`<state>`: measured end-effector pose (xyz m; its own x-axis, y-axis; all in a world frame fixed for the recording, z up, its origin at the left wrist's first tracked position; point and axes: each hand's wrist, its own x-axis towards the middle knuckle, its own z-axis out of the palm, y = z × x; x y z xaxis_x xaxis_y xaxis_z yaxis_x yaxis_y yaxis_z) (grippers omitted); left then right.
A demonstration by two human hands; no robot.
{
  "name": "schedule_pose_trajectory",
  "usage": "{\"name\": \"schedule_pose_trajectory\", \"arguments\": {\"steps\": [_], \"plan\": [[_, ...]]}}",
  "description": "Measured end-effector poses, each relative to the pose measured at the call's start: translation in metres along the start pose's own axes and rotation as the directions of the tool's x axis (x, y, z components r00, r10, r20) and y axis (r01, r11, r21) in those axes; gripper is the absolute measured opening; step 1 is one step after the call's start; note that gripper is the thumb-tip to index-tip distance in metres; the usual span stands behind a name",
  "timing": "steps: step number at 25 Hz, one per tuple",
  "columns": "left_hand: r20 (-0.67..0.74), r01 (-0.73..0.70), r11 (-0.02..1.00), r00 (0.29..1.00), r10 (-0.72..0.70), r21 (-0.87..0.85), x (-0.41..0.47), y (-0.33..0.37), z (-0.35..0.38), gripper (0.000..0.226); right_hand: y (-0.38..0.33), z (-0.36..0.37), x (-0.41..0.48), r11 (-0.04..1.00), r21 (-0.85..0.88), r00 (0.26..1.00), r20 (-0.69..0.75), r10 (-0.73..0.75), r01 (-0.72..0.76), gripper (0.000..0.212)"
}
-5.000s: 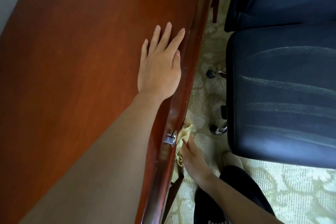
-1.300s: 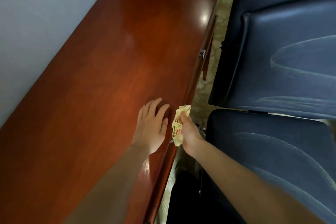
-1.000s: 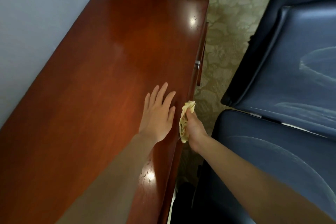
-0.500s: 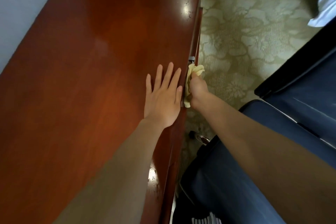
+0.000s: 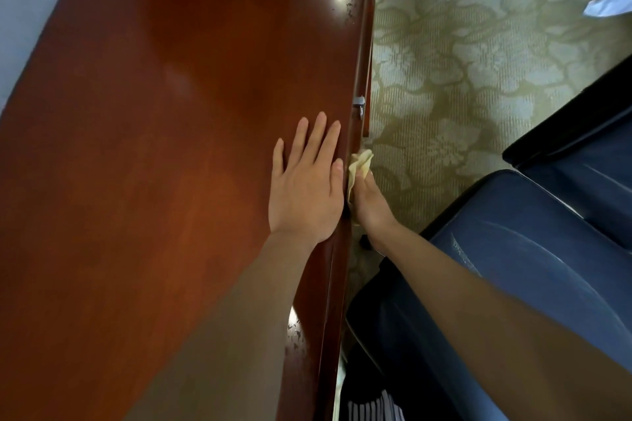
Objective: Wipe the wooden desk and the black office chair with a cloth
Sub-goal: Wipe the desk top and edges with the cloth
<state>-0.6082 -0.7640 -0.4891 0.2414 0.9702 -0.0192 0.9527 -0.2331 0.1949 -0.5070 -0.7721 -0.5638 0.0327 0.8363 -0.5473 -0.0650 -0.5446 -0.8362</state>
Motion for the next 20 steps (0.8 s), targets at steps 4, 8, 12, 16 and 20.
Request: {"name": "schedule_pose_trajectory", "arguments": {"steps": [4, 8, 12, 16, 20], "plan": [[0.002, -0.001, 1.0, 1.0, 0.001, 0.0, -0.002, 0.001, 0.002, 0.053, 0.027, 0.002, -0.032, 0.998, -0.018, 0.997, 0.037, 0.064, -0.063, 0.052], [0.005, -0.008, 1.0, 1.0, 0.008, 0.024, -0.002, 0.0, 0.002, 0.053, 0.047, 0.009, -0.078, 0.992, 0.039, 0.99, 0.079, 0.119, -0.122, 0.05], [0.014, -0.013, 0.999, 1.0, 0.012, 0.046, -0.002, 0.0, 0.003, 0.053, 0.061, 0.014, -0.114, 0.945, 0.283, 0.979, 0.166, 0.121, -0.164, 0.04], [0.021, -0.021, 0.999, 1.0, 0.02, 0.041, -0.001, 0.0, 0.002, 0.056, 0.054, 0.017, -0.117, 0.905, 0.39, 0.98, 0.16, 0.116, -0.171, 0.035], [0.038, -0.041, 0.999, 0.998, 0.04, 0.022, -0.003, 0.001, 0.0, 0.058, 0.018, 0.014, -0.095, 0.922, 0.388, 0.994, 0.095, -0.057, 0.016, 0.035]]}}
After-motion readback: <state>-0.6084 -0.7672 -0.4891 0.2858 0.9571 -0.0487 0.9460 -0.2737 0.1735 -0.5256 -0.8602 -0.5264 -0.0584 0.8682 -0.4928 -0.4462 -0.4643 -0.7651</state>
